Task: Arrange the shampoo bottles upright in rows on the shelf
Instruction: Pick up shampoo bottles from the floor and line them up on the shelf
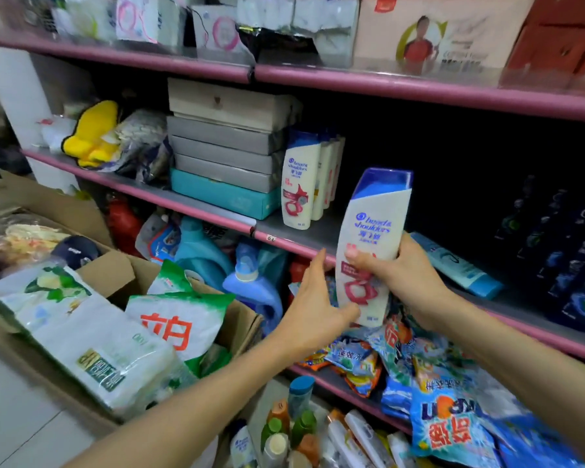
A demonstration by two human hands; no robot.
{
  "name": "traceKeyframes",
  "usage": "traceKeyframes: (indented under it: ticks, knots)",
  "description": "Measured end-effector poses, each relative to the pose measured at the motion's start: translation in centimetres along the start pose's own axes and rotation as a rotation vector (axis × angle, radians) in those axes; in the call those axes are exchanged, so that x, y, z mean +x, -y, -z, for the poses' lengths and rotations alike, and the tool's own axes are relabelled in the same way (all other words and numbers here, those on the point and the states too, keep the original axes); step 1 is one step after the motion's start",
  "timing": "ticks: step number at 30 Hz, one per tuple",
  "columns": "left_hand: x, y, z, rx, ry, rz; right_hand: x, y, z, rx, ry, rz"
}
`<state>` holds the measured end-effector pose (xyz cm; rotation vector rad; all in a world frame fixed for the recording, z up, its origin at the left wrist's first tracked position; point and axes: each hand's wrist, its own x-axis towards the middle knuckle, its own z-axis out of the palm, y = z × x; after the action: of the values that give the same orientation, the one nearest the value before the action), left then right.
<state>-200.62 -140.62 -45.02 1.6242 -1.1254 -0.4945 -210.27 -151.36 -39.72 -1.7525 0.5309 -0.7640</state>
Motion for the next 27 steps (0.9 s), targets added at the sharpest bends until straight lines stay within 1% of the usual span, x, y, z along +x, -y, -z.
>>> traceKeyframes:
  ticks: [1,3,5,6,8,10,13,16,20,27]
  knots:
    - [0.3,0.4,0.0,0.020,-0.031,-0.005,1.1,0.3,-0.5,-0.006,0.003,0.015]
    - [1.1,0.5,-0.1,0.027,-0.150,0.017,3.2,1.0,-2.1,-0.006,0.031,0.052]
    - [2.9,0.2,0.3,0.034,-0.308,0.105,5.1,1.6,-3.9,-0.006,0.071,0.081]
    - [4.1,0.0,0.8,0.081,-0.375,0.147,6.1,1.9,-4.6,-0.011,0.085,0.096]
    - [6.8,0.2,2.4,0.186,-0.454,0.176,8.3,2.5,-5.7,-0.030,0.105,0.131]
    - [9.7,0.5,4.8,0.214,-0.500,0.150,10.6,3.1,-6.3,-0.091,0.129,0.163]
    - [13.4,1.7,7.8,0.259,-0.506,0.087,13.8,3.4,-7.2,-0.222,0.097,0.200]
    - [15.7,3.5,9.0,0.320,-0.490,0.093,16.1,2.6,-8.1,-0.347,0.036,0.232]
    - [17.4,5.6,8.8,0.387,-0.457,0.141,18.1,0.9,-8.4,-0.437,0.042,0.186]
    - [18.5,7.4,8.7,0.486,-0.370,0.172,19.3,-0.6,-8.7,-0.501,0.039,0.092]
